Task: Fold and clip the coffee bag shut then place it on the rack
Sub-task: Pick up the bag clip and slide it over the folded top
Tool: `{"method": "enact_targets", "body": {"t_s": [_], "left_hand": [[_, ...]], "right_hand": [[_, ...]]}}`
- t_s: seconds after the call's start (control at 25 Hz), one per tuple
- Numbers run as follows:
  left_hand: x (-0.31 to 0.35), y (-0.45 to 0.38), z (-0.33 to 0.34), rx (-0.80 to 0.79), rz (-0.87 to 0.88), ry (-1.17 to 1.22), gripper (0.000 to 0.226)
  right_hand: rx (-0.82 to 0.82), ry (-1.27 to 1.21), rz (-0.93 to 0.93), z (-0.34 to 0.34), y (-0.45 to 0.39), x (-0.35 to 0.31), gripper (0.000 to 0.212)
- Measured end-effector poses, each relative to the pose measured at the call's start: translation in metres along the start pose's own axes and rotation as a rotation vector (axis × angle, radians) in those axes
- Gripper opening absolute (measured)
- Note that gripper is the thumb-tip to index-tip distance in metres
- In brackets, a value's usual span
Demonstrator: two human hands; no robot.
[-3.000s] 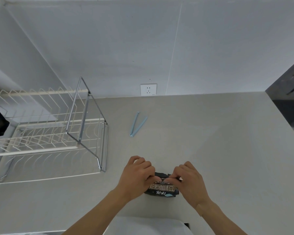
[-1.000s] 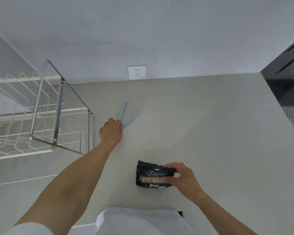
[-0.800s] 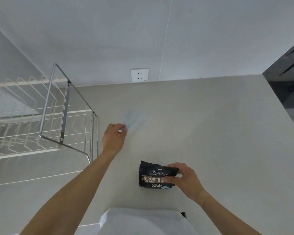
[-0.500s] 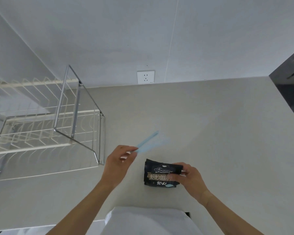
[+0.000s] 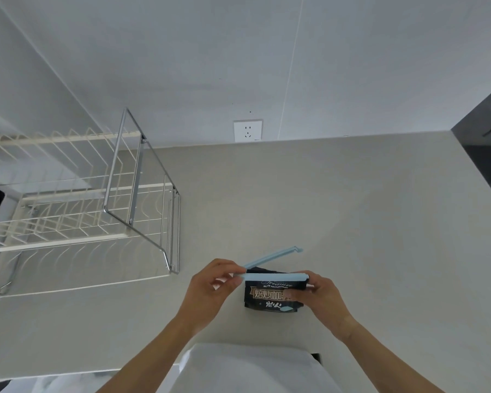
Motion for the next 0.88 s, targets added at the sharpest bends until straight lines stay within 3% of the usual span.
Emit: {"method": "enact_targets", "body": {"t_s": [0.36, 0.56, 0.88], "left_hand": [[-0.012, -0.007, 0.013, -0.023, -0.124, 0.051, 0.023], [-0.019, -0.005, 0.016, -0.003, -0.176, 0.116, 0.025], [-0.026, -0.004, 0.018, 0.026, -0.217, 0.213, 0.028]], "right_hand": [[0.025, 0.004, -0.033, -0.001, -0.003, 0.006, 0.036], [0.033, 0.114, -0.071, -0.002, -0.006, 0.012, 0.057], [0.004, 0.057, -0.13, 0.0, -0.004, 0.004, 0.057]]}}
Point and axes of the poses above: each hand's wrist, its own y-axis away from the middle knuckle, its own z-axis out of the palm, x = y × z, the point moved 7 cm from there along -y, towards the middle knuckle, and after that the axes turned 1 degree about z, right-handed, at the moved point
